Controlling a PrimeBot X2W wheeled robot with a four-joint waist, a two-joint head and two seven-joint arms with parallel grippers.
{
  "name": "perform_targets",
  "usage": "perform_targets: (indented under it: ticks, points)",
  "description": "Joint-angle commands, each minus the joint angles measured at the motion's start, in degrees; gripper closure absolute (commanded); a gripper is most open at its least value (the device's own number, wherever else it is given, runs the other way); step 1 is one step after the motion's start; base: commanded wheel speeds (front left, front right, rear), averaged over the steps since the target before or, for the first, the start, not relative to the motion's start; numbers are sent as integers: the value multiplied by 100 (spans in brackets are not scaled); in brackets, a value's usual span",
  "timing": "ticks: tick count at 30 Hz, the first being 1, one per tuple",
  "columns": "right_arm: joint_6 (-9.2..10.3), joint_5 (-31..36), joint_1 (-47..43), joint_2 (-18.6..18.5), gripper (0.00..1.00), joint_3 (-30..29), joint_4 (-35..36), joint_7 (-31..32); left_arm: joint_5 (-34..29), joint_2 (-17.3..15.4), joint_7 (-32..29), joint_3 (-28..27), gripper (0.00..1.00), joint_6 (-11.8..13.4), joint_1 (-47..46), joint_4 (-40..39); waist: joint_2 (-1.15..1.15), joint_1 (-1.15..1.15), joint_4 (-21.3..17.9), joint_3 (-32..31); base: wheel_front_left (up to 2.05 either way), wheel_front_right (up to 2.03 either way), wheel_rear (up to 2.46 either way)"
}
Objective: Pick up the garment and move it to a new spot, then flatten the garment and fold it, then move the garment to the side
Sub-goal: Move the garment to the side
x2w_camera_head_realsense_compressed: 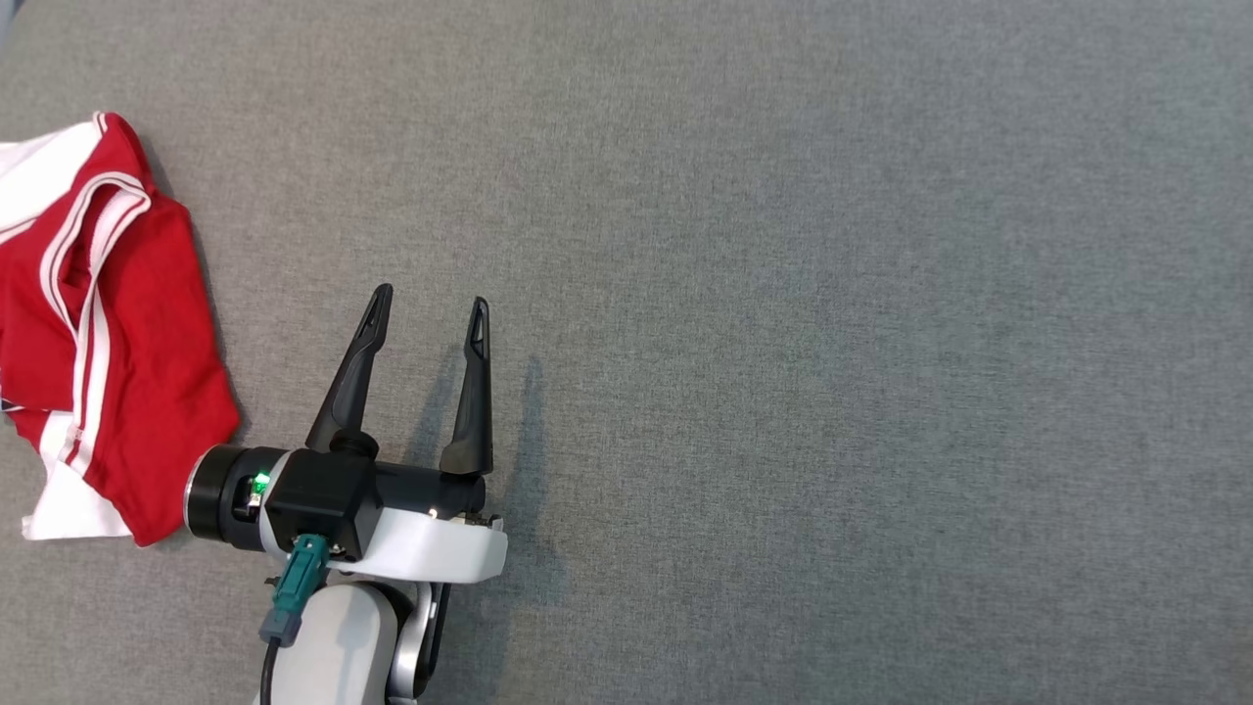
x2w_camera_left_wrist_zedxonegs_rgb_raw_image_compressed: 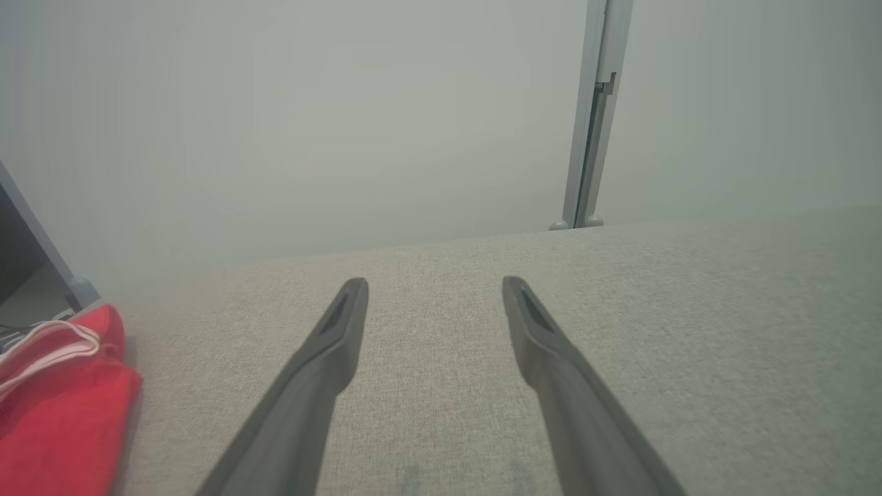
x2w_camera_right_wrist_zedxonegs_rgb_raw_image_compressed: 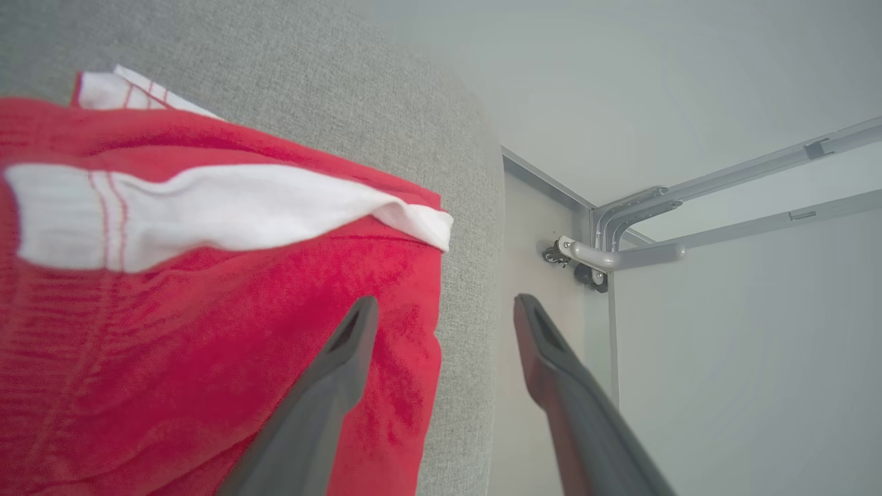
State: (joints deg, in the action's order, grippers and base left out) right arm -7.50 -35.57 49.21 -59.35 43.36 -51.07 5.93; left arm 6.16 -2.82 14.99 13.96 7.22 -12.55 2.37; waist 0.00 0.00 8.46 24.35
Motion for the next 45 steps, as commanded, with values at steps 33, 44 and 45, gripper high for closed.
perform_targets:
  ticks: [33, 44, 45]
  points:
    - [1, 1187, -2370, 3857, 0, -2427, 2681, -1993, 65, -18, 21, -469, 0, 123, 1236, -76, 0, 0, -681, -2473, 0, 0, 0]
    - [0, 2637, -4294, 5324, 0, -3464, 3496, -2120, 78, -19, 21, -652, 0, 97, 1588, -62, 0, 0, -760, -2550, 0, 0, 0]
    - [0, 2710, -4358, 5361, 0, -3464, 3514, -2124, 69, -18, 21, -660, 0, 101, 1607, -65, 0, 0, -763, -2550, 0, 0, 0]
